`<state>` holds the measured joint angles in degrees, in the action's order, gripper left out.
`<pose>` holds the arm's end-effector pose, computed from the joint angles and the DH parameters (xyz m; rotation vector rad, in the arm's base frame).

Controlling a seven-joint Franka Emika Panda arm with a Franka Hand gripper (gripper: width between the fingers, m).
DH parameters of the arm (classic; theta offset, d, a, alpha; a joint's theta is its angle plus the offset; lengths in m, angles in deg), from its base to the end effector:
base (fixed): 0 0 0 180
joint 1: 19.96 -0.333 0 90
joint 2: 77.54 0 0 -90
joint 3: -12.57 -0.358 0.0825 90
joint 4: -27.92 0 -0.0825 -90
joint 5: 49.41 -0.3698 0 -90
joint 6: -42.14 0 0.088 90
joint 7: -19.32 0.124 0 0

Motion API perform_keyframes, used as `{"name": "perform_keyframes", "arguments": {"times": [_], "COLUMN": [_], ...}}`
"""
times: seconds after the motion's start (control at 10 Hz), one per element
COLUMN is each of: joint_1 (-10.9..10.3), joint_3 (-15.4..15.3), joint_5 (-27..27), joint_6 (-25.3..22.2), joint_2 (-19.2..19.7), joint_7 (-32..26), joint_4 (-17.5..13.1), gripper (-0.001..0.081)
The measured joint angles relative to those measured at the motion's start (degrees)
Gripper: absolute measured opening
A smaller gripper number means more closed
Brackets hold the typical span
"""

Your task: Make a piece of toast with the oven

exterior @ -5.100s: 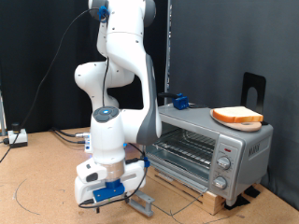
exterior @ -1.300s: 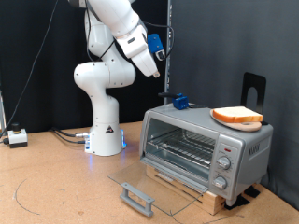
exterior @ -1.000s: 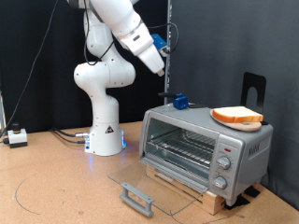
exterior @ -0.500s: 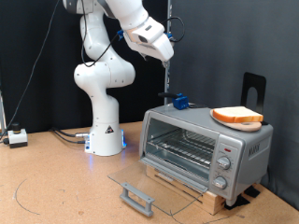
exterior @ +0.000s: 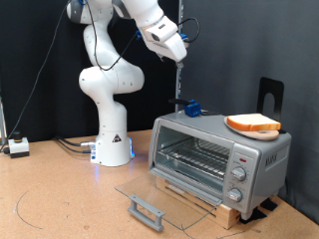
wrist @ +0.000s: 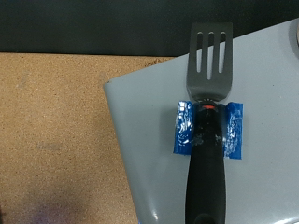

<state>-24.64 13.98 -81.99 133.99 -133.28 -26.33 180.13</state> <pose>0.2026 0.0751 0.5325 -2.3452 -1.0232 -0.1787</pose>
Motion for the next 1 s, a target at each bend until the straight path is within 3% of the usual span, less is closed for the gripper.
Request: {"name": "perform_keyframes", "arguments": {"times": [0.1, 0.3, 0.7, 1.0], "joint_1": [-0.01, -0.07, -0.39, -1.07], "joint_3": [0.00, -1.73, -10.51, -14.80], "joint_5": [0.06, -1.66, -2.80, -6.78], "joint_6": [-0.03, 5.14, 13.61, 17.94], "joint_2": [0.03, -0.47, -0.17, 1.42], "joint_7": [-0.37, -0.60, -0.21, -0.23], "joint_4": [0.00, 2.06, 8.41, 10.04], "gripper": [0.0809, 0.0809, 0.0809, 0.0809]}}
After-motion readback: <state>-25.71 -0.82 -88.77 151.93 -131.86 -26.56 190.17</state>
